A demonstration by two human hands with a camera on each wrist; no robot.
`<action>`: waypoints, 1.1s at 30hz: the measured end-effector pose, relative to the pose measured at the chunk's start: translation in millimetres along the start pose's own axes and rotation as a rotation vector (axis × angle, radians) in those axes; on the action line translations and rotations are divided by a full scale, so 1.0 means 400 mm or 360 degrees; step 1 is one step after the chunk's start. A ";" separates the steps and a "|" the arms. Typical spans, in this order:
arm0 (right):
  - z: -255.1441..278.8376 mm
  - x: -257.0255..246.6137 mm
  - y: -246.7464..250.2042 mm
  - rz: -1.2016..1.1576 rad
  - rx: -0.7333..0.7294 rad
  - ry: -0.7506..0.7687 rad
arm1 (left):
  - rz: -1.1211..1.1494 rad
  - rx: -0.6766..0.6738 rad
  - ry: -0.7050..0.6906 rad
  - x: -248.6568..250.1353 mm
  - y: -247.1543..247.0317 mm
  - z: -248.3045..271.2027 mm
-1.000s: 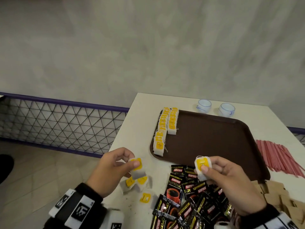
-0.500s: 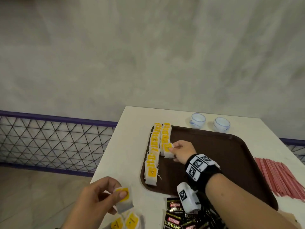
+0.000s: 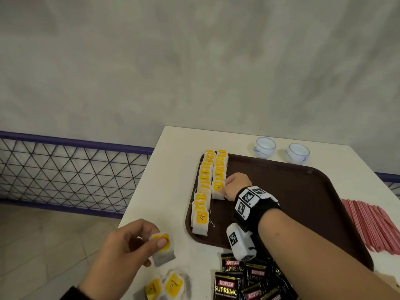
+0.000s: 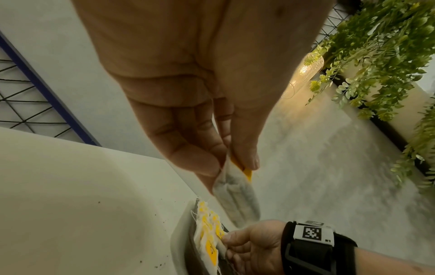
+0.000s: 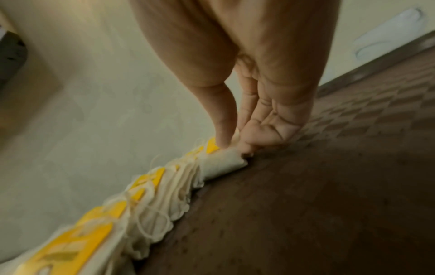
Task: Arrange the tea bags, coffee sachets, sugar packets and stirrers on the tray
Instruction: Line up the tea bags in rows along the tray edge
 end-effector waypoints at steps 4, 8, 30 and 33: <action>0.037 -0.002 0.030 -0.0107 -0.0038 0.0116 | -0.0023 -0.0002 -0.0060 0.020 -0.011 -0.010; 0.189 -0.020 0.073 -0.0396 -0.0485 0.0528 | -0.0037 -0.0031 -0.0132 0.059 -0.039 -0.036; 0.050 0.027 -0.001 -0.0139 -0.0400 0.0019 | -0.1088 -0.0539 0.0239 -0.098 -0.036 0.028; 0.034 0.023 -0.008 -0.0086 -0.0356 -0.0024 | -0.1074 -0.0615 0.0269 -0.096 -0.046 0.026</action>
Point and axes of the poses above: each hand's wrist, its own z-axis away from the middle knuckle, its own y-axis out of the back of the hand, x = y × z, the point moved 4 cm from there along -z, towards the middle knuckle, and after that the axes turned 10 degrees about -y, right-handed, at the moved point
